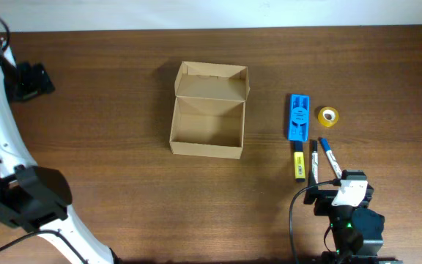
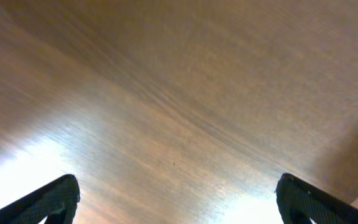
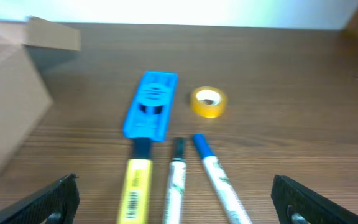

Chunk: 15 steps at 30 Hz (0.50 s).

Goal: Pack container
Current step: 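Release the box and retract the left gripper to the side, then reach the right gripper down and grasp the blue whiteboard duster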

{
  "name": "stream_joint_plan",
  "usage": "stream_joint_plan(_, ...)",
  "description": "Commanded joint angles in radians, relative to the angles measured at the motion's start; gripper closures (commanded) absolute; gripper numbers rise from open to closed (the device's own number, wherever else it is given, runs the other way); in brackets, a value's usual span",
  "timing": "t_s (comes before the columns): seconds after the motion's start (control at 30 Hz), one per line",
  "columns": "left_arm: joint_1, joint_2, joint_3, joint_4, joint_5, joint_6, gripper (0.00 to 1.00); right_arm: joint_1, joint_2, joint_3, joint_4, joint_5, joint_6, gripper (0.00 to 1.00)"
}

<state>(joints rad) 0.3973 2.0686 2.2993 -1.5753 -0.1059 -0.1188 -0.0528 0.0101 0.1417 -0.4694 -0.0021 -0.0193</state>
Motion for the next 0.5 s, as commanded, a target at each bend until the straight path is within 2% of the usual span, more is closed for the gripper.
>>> stream_joint_plan(0.0,0.032,-0.008,-0.109,0.04,0.085,0.023,0.0,-0.007,-0.003,0.002,0.001,-0.096,0.175,0.01)
stream_joint_plan(0.1,0.039,-0.008,-0.197,0.091,0.084,0.023,0.0,-0.007,0.022,0.045,0.002,-0.096,0.261,0.01)
stream_joint_plan(0.23,0.039,-0.008,-0.272,0.146,0.084,0.023,0.0,-0.008,0.135,0.199,0.001,-0.095,0.263,0.01)
stream_joint_plan(0.33,0.039,-0.008,-0.29,0.158,0.084,0.023,0.0,-0.008,0.31,0.357,-0.037,-0.095,0.26,0.01)
stream_joint_plan(0.47,0.038,-0.008,-0.291,0.158,0.084,0.023,0.0,-0.007,0.66,0.635,-0.18,-0.108,0.203,0.01)
